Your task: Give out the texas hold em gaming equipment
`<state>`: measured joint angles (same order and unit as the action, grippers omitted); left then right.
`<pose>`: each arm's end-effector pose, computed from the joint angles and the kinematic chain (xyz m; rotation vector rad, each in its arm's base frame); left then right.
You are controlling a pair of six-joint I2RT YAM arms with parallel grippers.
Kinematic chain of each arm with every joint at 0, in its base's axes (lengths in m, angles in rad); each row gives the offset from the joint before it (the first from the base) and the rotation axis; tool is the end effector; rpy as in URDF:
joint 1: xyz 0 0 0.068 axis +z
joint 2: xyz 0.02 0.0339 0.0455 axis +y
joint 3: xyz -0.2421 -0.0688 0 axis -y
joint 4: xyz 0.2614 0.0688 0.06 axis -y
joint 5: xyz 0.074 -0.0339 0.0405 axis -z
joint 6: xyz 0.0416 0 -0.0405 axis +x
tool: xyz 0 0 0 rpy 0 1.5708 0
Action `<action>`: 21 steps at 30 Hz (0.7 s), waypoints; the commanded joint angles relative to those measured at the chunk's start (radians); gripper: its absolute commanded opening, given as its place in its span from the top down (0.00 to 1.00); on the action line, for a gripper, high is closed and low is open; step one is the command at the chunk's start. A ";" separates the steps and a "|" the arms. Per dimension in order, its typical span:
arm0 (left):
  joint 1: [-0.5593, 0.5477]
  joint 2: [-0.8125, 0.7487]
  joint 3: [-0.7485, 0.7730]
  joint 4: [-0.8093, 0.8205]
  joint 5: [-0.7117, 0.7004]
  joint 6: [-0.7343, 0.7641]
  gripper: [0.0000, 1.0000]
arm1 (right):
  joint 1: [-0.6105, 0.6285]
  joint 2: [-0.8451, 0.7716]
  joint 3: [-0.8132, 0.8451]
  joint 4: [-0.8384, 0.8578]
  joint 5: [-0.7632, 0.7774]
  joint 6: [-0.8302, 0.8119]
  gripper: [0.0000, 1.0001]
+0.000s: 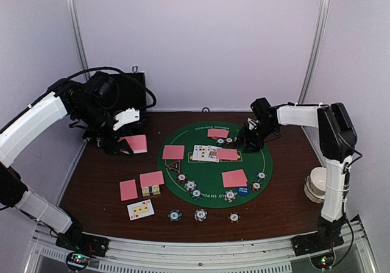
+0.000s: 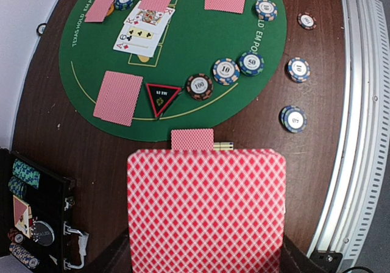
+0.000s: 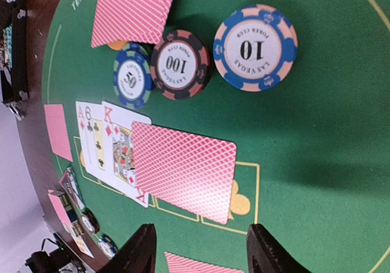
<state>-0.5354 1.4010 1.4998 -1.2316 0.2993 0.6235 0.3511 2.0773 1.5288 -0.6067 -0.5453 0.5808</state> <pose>0.2359 -0.1542 0.3346 1.5358 2.1835 -0.3757 0.4020 0.1702 0.1399 0.1599 2.8544 0.9833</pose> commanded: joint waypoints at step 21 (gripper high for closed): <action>0.006 0.004 0.017 0.050 0.027 -0.019 1.00 | 0.539 -0.152 0.050 0.640 -0.155 0.492 0.00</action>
<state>-0.5354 1.4017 1.4998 -1.2270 0.3038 0.6147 0.8597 1.8671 1.5200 -0.1467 -0.6502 0.9581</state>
